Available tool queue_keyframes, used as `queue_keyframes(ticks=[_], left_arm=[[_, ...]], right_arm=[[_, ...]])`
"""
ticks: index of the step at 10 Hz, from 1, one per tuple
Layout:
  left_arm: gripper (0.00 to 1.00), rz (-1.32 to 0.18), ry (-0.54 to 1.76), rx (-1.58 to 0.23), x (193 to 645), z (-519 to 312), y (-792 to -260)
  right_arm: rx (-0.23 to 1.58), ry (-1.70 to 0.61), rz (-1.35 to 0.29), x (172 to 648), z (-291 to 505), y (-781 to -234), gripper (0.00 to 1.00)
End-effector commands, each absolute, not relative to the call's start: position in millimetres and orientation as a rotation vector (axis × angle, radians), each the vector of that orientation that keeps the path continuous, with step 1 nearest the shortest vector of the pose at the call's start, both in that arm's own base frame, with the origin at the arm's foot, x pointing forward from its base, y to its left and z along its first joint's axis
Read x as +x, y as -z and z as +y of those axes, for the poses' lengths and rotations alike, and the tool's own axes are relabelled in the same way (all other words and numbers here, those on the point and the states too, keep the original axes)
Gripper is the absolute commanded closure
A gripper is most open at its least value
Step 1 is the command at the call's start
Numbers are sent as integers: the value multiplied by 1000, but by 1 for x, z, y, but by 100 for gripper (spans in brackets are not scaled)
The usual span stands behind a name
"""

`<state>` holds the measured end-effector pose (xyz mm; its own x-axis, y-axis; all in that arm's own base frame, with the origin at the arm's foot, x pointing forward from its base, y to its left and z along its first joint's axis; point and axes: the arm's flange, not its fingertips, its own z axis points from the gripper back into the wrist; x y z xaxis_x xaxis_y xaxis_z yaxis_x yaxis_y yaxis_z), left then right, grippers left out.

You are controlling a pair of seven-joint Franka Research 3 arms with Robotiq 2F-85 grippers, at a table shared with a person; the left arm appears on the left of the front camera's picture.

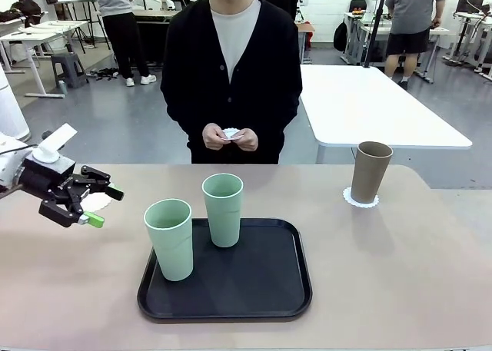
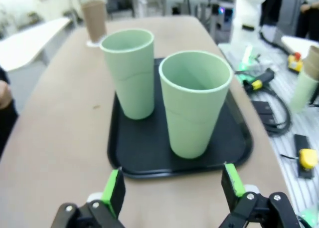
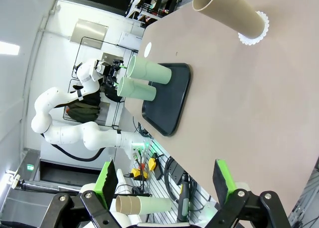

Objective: Place coasters on the table and set cups on them.
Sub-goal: Take one Reusable plastic cup from the Flat Tray and place it on a coaster set by the human.

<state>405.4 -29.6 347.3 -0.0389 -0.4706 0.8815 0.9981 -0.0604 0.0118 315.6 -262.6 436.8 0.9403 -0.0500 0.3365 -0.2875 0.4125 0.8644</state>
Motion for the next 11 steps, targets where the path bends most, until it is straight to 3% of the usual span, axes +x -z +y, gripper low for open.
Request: queue_keyframes(ticks=[1,4,5,11], left_arm=[[0,-944,1463,-792,387,-39,-340],[0,-974,1471,-867,388,-28,-346],[0,-916,1458,-831,391,-33,-343],[0,-916,1458,-831,391,-33,-343]], right_arm=[[1147,-157,-337,315,-262,-437,0],[1147,-157,-337,315,-262,-437,0],[1147,-157,-337,315,-262,-437,0],[1147,-157,-337,315,-262,-437,0]])
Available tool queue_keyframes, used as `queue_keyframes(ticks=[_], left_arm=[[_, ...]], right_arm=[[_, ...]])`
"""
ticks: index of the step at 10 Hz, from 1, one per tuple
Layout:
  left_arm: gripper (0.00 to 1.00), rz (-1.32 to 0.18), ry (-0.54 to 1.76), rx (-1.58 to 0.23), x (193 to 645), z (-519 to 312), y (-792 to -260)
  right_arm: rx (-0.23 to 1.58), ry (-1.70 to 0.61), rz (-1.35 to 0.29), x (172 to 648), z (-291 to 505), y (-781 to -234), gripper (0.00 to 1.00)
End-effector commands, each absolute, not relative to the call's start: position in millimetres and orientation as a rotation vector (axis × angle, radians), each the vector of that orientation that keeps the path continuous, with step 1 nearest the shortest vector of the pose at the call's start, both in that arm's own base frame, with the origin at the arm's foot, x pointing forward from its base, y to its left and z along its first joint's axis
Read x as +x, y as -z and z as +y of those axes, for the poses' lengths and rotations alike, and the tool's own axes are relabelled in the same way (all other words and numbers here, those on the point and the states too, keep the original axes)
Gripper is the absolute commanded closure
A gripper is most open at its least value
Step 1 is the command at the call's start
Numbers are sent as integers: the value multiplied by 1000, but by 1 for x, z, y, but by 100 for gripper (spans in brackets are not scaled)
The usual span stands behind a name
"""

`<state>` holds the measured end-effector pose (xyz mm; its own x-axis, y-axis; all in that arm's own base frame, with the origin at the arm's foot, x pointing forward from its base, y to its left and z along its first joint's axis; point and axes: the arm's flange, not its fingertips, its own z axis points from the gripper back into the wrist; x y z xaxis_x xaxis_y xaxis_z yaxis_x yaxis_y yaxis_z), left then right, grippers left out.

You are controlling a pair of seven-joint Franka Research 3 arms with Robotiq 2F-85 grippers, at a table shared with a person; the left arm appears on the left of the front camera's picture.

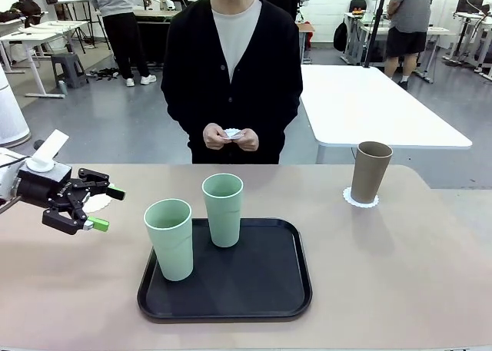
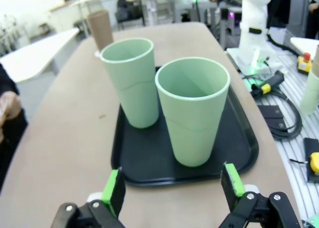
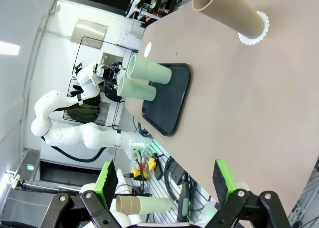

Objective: Place coasters on the table and set cups on them.
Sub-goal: Take one Reusable plastic cup from the Flat Tray and place it on a coaster set by the human.

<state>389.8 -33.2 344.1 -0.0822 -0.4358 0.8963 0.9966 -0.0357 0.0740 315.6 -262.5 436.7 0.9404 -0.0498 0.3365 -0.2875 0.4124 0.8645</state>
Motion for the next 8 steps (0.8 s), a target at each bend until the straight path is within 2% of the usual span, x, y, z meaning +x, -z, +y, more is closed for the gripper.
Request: queue_keyframes(ticks=[1,4,5,8], left_arm=[[0,-915,1461,-842,390,-33,-344],[0,-1000,1391,-983,383,-34,-313],[0,-982,1406,-1023,377,-38,-302],[0,-1011,1409,-1026,379,-45,-285]], right_arm=[[1147,-157,-337,315,-262,-437,0],[1147,-157,-337,315,-262,-437,0],[1147,-157,-337,315,-262,-437,0],[1147,-157,-337,315,-262,-437,0]])
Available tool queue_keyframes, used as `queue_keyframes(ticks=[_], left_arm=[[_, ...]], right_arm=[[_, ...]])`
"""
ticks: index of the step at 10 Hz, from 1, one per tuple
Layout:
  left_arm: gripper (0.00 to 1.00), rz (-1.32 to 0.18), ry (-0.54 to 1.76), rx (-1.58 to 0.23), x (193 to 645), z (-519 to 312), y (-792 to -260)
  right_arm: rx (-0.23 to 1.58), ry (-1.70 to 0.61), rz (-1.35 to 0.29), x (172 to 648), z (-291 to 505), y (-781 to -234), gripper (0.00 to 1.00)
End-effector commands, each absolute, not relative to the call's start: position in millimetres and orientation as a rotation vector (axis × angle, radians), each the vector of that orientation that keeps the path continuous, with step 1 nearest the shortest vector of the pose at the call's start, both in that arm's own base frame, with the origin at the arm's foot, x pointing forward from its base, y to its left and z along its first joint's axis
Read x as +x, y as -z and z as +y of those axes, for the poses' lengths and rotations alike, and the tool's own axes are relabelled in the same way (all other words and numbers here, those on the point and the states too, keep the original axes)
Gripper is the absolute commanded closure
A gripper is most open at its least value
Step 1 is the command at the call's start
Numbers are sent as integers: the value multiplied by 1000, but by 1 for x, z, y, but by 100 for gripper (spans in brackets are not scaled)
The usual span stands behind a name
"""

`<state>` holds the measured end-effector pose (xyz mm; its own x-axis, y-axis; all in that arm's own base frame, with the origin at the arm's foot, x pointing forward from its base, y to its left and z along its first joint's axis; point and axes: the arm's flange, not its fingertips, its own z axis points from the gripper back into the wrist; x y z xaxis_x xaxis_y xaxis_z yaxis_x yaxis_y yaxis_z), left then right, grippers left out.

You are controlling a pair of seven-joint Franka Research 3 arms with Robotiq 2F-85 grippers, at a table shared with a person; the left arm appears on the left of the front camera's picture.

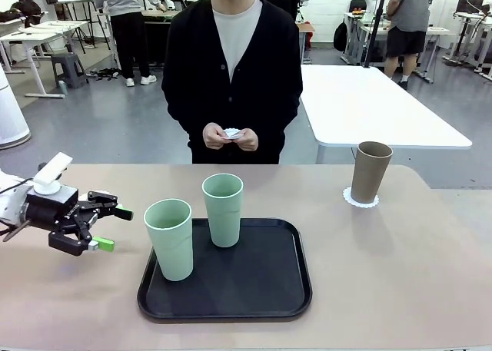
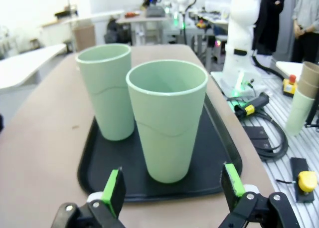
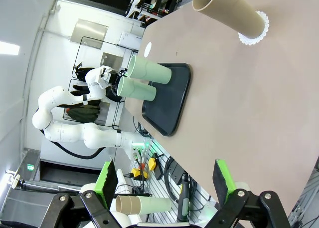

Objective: Place coasters on the table and set cups on them.
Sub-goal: Take one Reusable plastic cup from the Flat Tray and place it on a coaster set by the human.

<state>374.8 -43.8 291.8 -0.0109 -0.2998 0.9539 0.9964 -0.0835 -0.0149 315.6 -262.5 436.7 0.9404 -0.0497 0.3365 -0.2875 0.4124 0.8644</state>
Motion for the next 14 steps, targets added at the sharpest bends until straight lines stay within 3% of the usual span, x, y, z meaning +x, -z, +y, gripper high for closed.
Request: queue_keyframes(ticks=[1,14], left_arm=[[0,-1039,1437,-1044,381,-47,-278],[0,-985,1485,-1182,402,-115,-249]], right_arm=[[1147,-157,-337,315,-262,-437,0],[1147,-157,-337,315,-262,-437,0]])
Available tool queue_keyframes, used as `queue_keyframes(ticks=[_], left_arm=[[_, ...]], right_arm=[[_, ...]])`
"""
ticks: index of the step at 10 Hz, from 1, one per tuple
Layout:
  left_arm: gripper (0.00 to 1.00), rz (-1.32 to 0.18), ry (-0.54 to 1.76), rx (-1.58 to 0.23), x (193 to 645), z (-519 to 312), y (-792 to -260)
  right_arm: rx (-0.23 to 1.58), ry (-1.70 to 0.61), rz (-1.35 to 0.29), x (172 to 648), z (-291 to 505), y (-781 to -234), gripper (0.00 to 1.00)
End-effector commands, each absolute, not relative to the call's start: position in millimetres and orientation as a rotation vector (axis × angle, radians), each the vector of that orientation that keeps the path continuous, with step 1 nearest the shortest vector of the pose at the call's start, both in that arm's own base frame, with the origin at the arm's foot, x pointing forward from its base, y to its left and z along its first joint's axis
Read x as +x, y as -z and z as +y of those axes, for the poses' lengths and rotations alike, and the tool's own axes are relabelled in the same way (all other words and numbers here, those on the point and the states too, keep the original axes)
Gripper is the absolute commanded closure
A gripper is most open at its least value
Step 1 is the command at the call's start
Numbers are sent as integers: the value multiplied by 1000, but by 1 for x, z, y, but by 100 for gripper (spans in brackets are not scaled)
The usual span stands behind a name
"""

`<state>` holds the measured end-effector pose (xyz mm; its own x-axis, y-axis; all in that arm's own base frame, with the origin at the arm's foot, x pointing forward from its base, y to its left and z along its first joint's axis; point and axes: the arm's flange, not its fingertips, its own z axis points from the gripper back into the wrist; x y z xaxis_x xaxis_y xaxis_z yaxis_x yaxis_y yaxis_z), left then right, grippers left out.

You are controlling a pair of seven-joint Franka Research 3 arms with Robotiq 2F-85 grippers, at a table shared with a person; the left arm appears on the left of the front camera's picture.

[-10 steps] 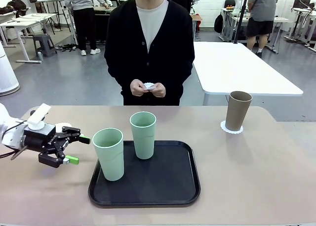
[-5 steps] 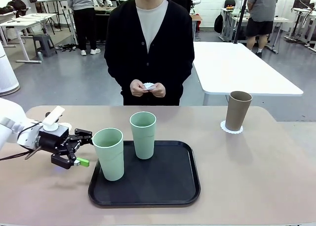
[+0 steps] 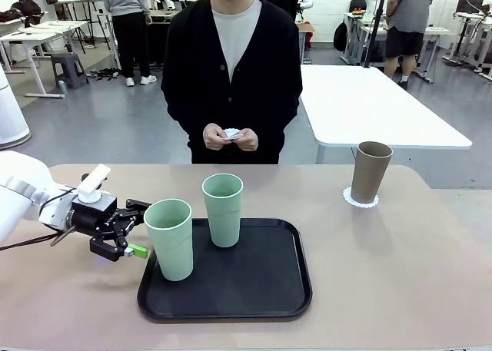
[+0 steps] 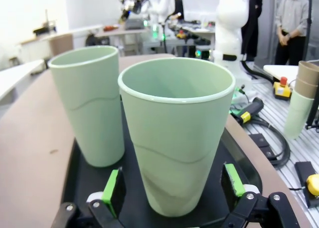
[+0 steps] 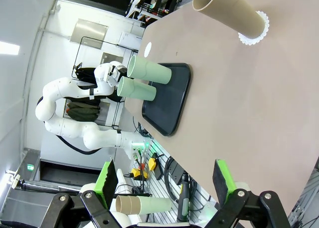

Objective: Place coasters on the table and set cups on them.
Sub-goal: Take one Reusable plastic cup from the Flat Tray and place it on a coaster set by the human.

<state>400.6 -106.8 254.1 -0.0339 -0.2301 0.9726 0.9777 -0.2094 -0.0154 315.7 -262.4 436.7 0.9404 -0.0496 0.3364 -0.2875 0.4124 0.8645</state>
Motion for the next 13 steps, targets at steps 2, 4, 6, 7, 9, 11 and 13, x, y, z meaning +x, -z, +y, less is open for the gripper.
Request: queue_keyframes(ticks=[2,4,6,7,9,11,13], left_arm=[[0,-977,1492,-1204,400,-122,-246],[0,-970,1494,-1220,399,-129,-243],[0,-964,1501,-1234,398,-135,-238],[0,-964,1507,-1241,397,-139,-236],[0,-958,1520,-1251,396,-147,-233],[0,-953,1525,-1262,394,-154,-232],[0,-943,1531,-1271,391,-161,-229]], right_arm=[[1147,-157,-337,315,-262,-437,0],[1147,-157,-337,315,-262,-437,0],[1147,-157,-337,315,-262,-437,0],[1147,-157,-337,315,-262,-437,0],[1147,-157,-337,315,-262,-437,0],[1147,-157,-337,315,-262,-437,0],[1147,-157,-337,315,-262,-437,0]])
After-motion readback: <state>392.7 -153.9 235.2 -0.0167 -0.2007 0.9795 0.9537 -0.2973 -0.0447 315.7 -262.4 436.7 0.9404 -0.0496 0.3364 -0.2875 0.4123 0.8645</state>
